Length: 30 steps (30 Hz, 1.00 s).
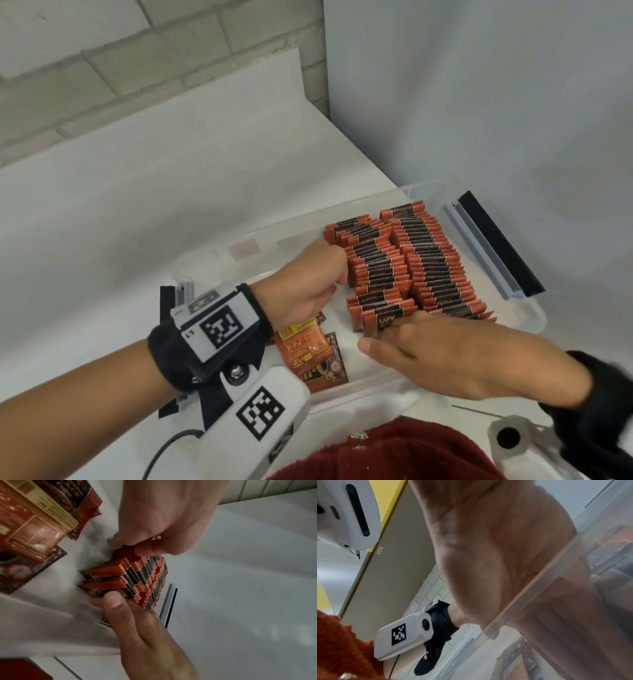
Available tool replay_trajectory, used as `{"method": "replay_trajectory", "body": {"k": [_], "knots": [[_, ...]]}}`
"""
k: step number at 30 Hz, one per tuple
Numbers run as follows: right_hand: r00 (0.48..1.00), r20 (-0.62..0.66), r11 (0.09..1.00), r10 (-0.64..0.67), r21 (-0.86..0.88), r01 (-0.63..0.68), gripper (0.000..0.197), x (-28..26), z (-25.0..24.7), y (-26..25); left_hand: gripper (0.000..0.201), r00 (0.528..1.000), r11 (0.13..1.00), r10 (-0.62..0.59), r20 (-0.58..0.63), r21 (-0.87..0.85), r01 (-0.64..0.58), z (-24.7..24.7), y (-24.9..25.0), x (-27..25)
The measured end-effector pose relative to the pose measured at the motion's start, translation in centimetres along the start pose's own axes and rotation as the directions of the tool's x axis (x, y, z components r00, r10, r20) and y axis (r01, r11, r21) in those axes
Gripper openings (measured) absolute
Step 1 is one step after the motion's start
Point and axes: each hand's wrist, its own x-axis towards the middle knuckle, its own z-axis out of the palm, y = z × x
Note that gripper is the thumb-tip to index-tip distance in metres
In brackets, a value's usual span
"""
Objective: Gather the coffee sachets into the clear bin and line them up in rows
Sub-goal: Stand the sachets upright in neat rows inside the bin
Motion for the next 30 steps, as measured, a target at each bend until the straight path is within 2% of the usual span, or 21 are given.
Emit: {"method": "replay_trajectory", "body": {"k": [1,3,5,7,9,12,15,20,23,27,30], "knots": [[1.000,-0.016,1.000,0.005,0.025,-0.004,0.058,0.0,0.0,0.0,0.038,1.000,1.000,0.011,-0.023,-0.018,-0.012,-0.2,0.0,0.1],[1.000,-0.022,0.999,-0.002,0.037,0.003,0.057,-0.1,0.0,-0.1,0.039,1.000,0.999,0.012,0.011,-0.035,-0.012,-0.1,-0.1,0.4],[0.999,0.012,0.999,-0.032,-0.016,0.032,0.045,-0.3,-0.1,-0.2,0.046,0.999,0.999,0.016,0.047,-0.029,-0.015,0.1,-0.1,0.6],[0.998,0.031,0.998,-0.046,-0.030,0.047,0.039,-0.4,-0.4,-0.4,0.046,1.000,1.000,0.007,0.027,-0.028,-0.006,0.2,0.0,1.0],[0.999,0.015,0.999,-0.049,-0.004,0.049,0.041,-0.5,-0.4,-0.5,0.043,1.000,0.999,-0.001,0.013,-0.037,0.002,0.3,0.2,1.2],[0.998,-0.015,0.998,-0.056,0.027,0.057,0.043,-0.4,-0.3,-0.2,0.042,0.998,0.999,-0.004,0.058,-0.037,0.007,0.4,0.2,1.1],[0.997,-0.047,0.997,-0.062,0.042,0.064,0.041,-0.3,-0.2,0.2,0.041,1.000,1.000,-0.001,0.009,-0.022,0.001,0.1,-0.2,1.0],[0.994,-0.087,0.996,-0.061,0.063,0.066,0.039,-0.4,-0.4,0.2,0.040,0.994,0.999,-0.007,0.109,-0.033,0.010,0.7,-0.4,0.6],[0.995,-0.081,0.996,-0.055,0.064,0.060,0.040,-0.5,-0.3,0.3,0.040,0.998,0.999,-0.015,0.061,-0.041,0.017,0.7,-0.1,0.7],[0.995,-0.083,0.996,-0.057,0.071,0.063,0.040,-0.6,-0.2,0.5,0.039,0.994,0.997,-0.030,0.100,-0.061,0.036,1.0,-0.2,0.5],[0.996,-0.076,0.997,-0.046,0.063,0.051,0.040,-0.5,-0.2,0.4,0.040,0.999,0.995,-0.036,0.037,-0.097,0.039,1.0,0.0,0.4]]}}
